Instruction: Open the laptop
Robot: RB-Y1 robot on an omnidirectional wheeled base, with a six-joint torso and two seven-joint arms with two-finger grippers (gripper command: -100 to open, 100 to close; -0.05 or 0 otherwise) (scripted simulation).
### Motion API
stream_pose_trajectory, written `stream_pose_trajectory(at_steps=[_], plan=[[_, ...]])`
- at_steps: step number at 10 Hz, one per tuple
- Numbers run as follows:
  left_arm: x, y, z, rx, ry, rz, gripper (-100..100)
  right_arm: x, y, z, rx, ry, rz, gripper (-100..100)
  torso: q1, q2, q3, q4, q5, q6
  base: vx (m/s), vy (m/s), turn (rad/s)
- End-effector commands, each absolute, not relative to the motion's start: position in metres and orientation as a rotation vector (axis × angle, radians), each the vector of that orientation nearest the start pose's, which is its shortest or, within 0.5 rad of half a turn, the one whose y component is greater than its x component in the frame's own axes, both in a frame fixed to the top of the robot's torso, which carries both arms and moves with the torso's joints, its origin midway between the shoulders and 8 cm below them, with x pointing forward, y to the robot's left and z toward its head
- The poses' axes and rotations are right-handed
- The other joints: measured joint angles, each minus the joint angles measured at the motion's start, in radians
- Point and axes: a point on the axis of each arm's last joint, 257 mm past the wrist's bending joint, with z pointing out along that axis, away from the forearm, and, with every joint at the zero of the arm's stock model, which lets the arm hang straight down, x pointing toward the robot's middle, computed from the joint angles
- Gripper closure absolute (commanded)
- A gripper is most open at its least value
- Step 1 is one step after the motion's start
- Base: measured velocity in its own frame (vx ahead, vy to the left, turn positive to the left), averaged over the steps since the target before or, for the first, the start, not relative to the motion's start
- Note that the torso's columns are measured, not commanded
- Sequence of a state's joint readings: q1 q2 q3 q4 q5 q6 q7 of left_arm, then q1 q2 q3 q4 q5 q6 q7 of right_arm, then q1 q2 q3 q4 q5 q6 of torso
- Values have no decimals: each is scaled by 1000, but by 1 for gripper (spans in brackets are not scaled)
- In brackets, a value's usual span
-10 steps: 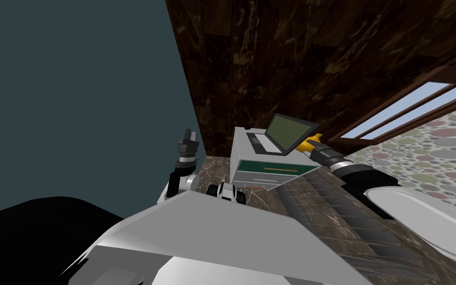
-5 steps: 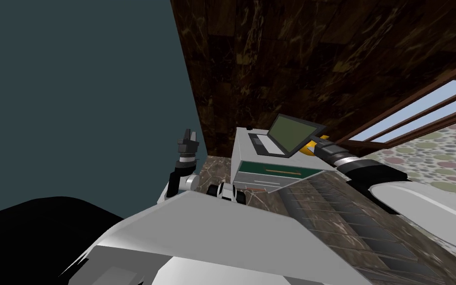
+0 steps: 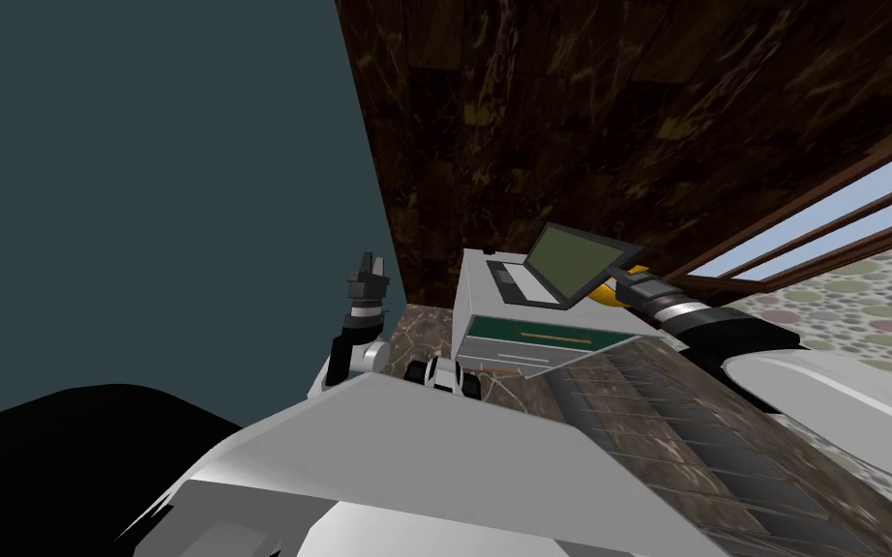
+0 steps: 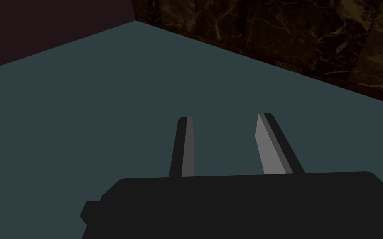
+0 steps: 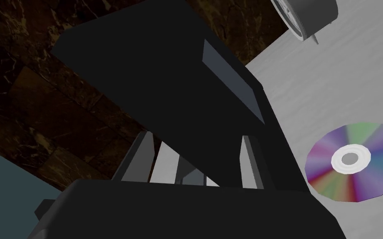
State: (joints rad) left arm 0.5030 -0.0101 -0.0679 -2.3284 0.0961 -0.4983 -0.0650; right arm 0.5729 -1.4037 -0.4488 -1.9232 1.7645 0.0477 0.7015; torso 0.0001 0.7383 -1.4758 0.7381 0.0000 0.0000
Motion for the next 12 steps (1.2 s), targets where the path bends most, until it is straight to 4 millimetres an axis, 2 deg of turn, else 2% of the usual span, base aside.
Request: stream_pose_trajectory(at_steps=[1, 8, 9, 10, 12], plan=[[335, 269, 44, -677, 531, -1379, 0, 467, -473, 33, -1832, 537, -1763, 100, 1, -1, -1, 0, -2, 0, 40, 86, -110], [335, 269, 44, -677, 531, -1379, 0, 459, -458, 27, -1974, 252, -1909, 100, 2, -2, -1, -3, -2, -3, 31, 75, -58], [335, 269, 44, -677, 531, -1379, 0, 462, -462, 33, -1952, 280, -1912, 100, 3, -3, -1, -4, -3, -4, 6, 35, -30], [335, 269, 44, -677, 531, -1379, 0, 462, -491, 53, -1812, 430, -1941, 100, -1, -3, -2, -3, -2, -3, -106, -61, -19], [336, 269, 44, -677, 532, -1379, 0, 461, -520, 82, -1617, 567, -1981, 100, -9, 7, 5, 4, -3, 2, -97, -71, -13]])
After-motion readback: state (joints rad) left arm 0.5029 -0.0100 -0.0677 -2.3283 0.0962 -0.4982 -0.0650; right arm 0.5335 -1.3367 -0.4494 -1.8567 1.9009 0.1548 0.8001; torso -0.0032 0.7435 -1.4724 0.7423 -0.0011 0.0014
